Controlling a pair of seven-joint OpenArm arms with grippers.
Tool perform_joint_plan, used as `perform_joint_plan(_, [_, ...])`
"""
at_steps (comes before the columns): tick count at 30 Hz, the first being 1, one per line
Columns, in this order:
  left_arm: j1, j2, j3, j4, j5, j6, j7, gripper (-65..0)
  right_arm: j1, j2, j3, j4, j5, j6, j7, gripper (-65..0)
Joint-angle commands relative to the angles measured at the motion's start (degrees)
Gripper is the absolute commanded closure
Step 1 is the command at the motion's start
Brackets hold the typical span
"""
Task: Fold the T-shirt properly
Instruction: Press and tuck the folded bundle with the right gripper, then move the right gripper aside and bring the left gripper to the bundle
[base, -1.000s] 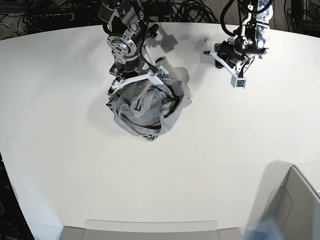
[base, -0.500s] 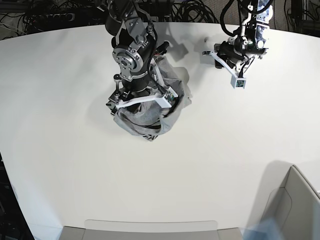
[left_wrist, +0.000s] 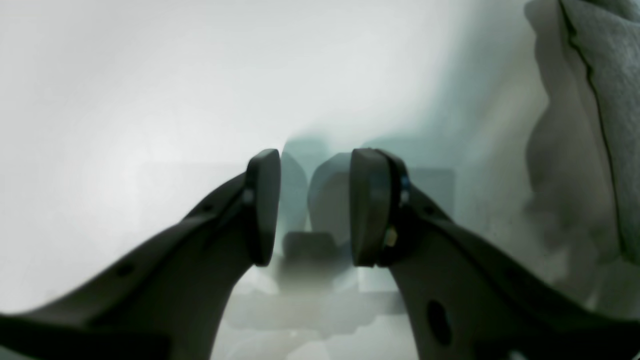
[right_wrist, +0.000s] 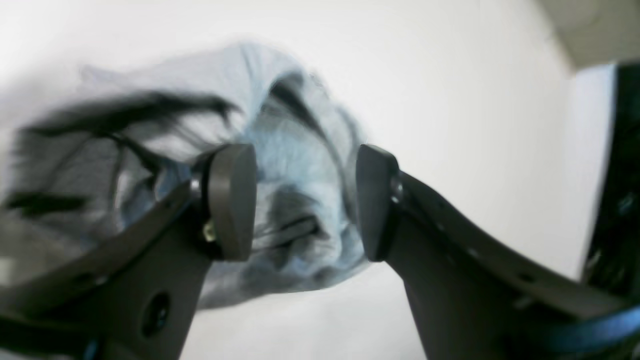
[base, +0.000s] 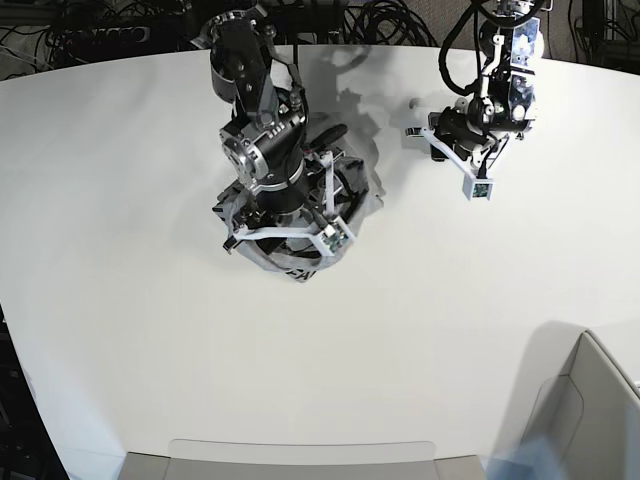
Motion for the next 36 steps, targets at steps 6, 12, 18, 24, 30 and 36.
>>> perform_joint_plan(6, [0.4, 0.0, -0.4, 3.0, -0.5, 0.0, 2.2, -22.6, -3.2, 0.2, 0.6, -0.5, 0.2, -1.3, -1.3, -31.7])
perform_joint_plan(12, [0.1, 0.0, -0.4, 12.3, -0.5, 0.0, 2.2, -22.6, -10.7, 2.2, 0.5, 4.5, 0.8, -0.7, -5.4, -31.7])
perform_joint_plan(18, [-5.2, 1.5, -0.4, 15.4, -0.6, 0.0, 2.1, -22.6, -14.1, 3.0, 0.9, 4.9, 0.7, 8.6, -5.3, -31.7])
perform_joint_plan(24, [-11.7, 4.4, 0.7, 15.5, -4.1, -0.1, 2.1, -22.6, -14.4, 4.3, 1.2, 5.3, 0.4, 12.5, -5.2, -31.7])
perform_joint_plan(30, [-16.1, 4.3, 0.3, 15.5, -13.7, -0.1, -7.2, -22.6, -13.1, 1.5, 11.2, 9.4, 0.7, 12.5, 6.0, -31.7])
perform_joint_plan(36, [-16.4, 4.2, 1.1, 15.5, -23.0, -0.2, -14.8, -22.6, -9.2, -0.9, 20.6, 9.1, 2.6, 11.8, 18.3, -31.6])
